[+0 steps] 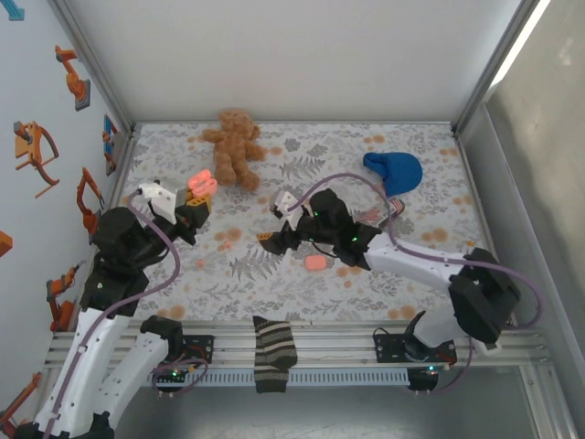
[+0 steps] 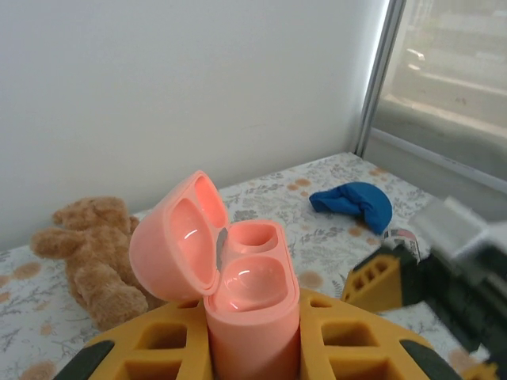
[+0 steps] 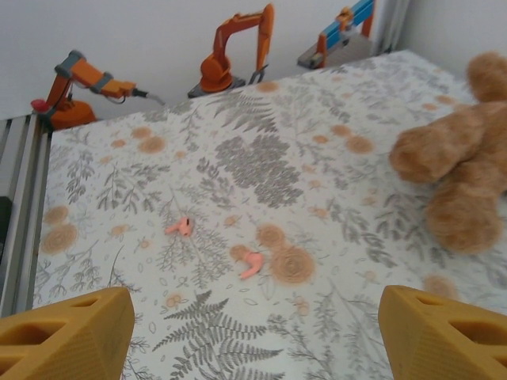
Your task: Insert the wireless bluetooth earbuds into the charging case
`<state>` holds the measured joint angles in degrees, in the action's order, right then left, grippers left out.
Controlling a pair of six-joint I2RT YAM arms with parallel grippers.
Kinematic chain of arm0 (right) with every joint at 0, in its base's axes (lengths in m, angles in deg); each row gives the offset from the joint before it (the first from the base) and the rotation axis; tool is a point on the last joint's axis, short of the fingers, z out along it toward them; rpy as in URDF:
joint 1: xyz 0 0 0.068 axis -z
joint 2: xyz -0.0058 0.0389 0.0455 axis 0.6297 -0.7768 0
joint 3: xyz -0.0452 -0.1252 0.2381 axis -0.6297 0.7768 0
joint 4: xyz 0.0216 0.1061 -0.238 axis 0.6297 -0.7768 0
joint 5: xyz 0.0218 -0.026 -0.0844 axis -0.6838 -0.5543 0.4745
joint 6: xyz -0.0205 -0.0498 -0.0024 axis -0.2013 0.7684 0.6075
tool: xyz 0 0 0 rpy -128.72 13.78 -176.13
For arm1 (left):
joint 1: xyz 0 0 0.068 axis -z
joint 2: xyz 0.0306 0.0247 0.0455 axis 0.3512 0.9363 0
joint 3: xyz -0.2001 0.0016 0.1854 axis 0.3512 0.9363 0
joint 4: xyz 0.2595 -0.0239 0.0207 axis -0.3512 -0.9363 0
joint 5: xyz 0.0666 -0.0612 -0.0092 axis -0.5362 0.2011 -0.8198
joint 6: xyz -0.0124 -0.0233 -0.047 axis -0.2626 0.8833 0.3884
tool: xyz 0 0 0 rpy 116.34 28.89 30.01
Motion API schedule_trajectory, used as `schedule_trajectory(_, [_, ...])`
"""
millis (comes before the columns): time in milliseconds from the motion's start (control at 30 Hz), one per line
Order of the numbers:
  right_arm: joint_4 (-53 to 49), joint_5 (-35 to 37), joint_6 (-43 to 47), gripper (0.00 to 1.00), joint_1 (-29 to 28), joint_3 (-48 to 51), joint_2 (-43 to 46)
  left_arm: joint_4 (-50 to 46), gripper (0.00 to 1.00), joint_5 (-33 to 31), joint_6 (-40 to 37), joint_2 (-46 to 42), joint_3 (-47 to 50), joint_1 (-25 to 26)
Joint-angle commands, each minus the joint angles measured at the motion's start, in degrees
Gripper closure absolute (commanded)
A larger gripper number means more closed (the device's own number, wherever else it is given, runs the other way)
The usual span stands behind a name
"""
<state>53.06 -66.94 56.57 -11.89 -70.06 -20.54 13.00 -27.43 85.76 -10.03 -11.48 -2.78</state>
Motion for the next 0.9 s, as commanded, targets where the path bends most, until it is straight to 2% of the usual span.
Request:
schedule_trajectory(0, [12.8, -2.25, -2.28, 0.21, -1.52, -1.29, -7.27, -2.34, 0.96, 3.25, 1.62, 0.55, -3.81, -0.44])
schedule_trajectory(100, [14.95, -3.67, -3.01, 0.21, -2.77, -5.64, -14.37, -2.67, 0.96, 4.99, 2.03, 0.88, -6.21, -0.46])
schedule_trajectory(333, [6.74, -7.23, -1.38, 0.27, -4.94, -18.76, -27.36, -3.81, 0.96, 5.46, 2.95, 0.3, -10.44, -0.38])
schedule_trajectory(867, [-22.35, -9.67, 3.99, 0.38, -8.61, -47.06, -46.74, -3.17, 0.96, 7.46, 5.92, 1.35, -14.65, -0.46])
